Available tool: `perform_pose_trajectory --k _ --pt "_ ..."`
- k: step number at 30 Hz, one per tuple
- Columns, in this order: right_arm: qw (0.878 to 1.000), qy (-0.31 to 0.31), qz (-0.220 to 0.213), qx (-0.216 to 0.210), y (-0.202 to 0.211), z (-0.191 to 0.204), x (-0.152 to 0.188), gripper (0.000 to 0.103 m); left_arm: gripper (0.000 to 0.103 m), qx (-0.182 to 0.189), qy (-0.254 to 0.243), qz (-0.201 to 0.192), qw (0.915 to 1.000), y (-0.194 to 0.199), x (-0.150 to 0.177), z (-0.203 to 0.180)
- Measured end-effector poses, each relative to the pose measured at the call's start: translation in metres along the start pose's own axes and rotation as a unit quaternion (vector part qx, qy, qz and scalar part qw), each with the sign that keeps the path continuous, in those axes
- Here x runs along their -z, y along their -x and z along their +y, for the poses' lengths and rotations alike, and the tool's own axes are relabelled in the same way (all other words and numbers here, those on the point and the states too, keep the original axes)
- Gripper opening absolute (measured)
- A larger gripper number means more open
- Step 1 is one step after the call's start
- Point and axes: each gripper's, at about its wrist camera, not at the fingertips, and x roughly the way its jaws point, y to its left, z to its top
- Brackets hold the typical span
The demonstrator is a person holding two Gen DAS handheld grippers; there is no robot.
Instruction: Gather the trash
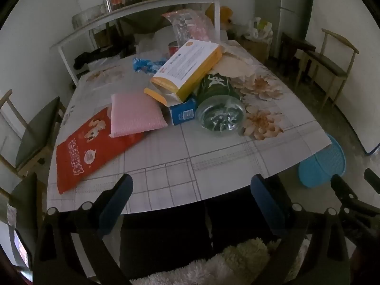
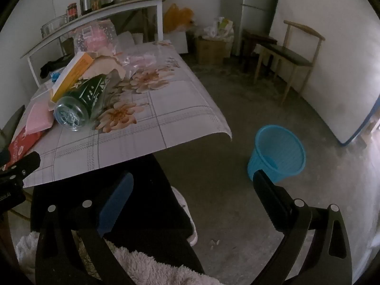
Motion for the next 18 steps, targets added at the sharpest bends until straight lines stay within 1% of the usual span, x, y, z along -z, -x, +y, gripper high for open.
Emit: perform_pose_trajectory --k 4,5,8,18 --pt "1.000 0.001 0.003 0.001 0.000 0.001 0.000 0.096 0.097 -0.002 0.000 -0.002 1.0000 0.000 -0.001 -0.001" --pt "1.000 0.001 0.003 0.001 0.000 0.001 0.000 0.096 0.097 -0.001 0.002 -0.002 1.0000 -0.006 0.005 0.001" --pt "1.000 0.002 0.002 0.000 0.000 0.001 0.000 0.096 0.097 0.002 0.005 0.001 1.0000 -0.011 0.003 0.003" --pt "1.000 0.004 0.001 0.002 0.000 0.001 -0.001 0.096 0.097 0.005 0.012 0.005 0.9999 -0.006 0.004 0.007"
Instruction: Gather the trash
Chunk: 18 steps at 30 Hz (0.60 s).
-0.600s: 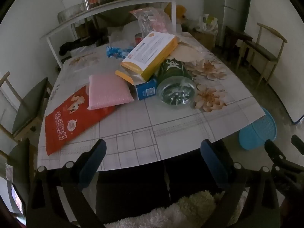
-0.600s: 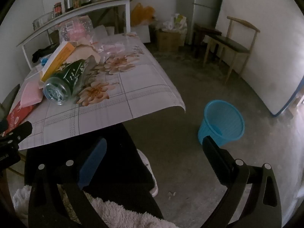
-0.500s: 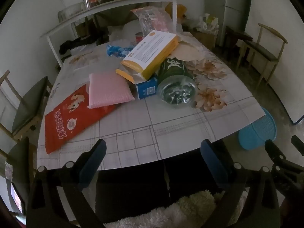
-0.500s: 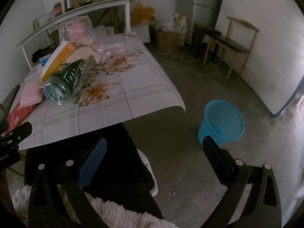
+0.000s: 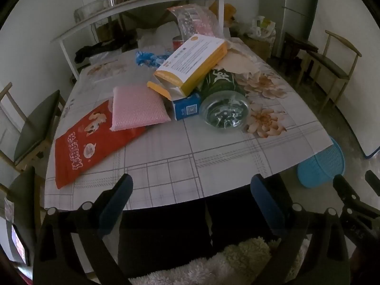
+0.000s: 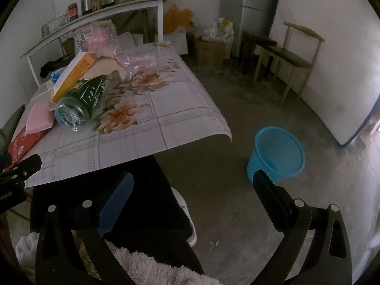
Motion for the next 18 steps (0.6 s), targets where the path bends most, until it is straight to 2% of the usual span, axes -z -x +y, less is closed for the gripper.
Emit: perform_pose_trajectory --k 18 --pt "1.000 0.000 -0.001 0.001 -0.0005 0.0013 -0.0005 0.096 0.097 -0.001 0.001 0.004 1.0000 -0.0005 0.0018 0.0011"
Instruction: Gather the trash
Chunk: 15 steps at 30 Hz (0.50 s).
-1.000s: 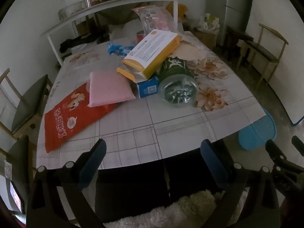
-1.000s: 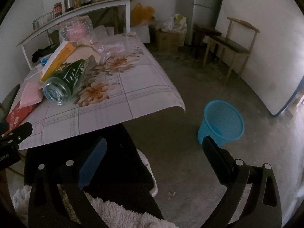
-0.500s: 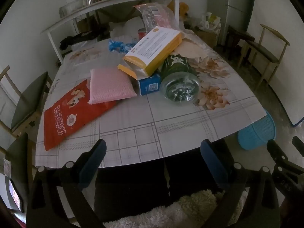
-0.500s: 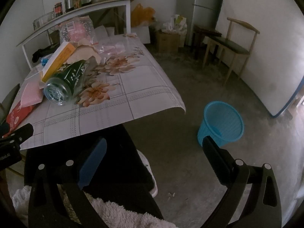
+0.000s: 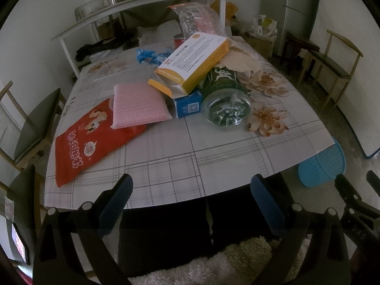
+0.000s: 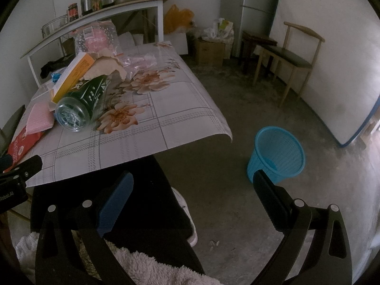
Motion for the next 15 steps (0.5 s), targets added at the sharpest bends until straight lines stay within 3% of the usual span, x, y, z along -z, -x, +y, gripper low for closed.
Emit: perform_pose_trajectory --k 15 --pt "1.000 0.004 -0.002 0.000 0.0039 0.0036 -0.0045 0.096 0.097 -0.002 0.005 0.001 1.0000 0.0007 -0.0016 0.0040"
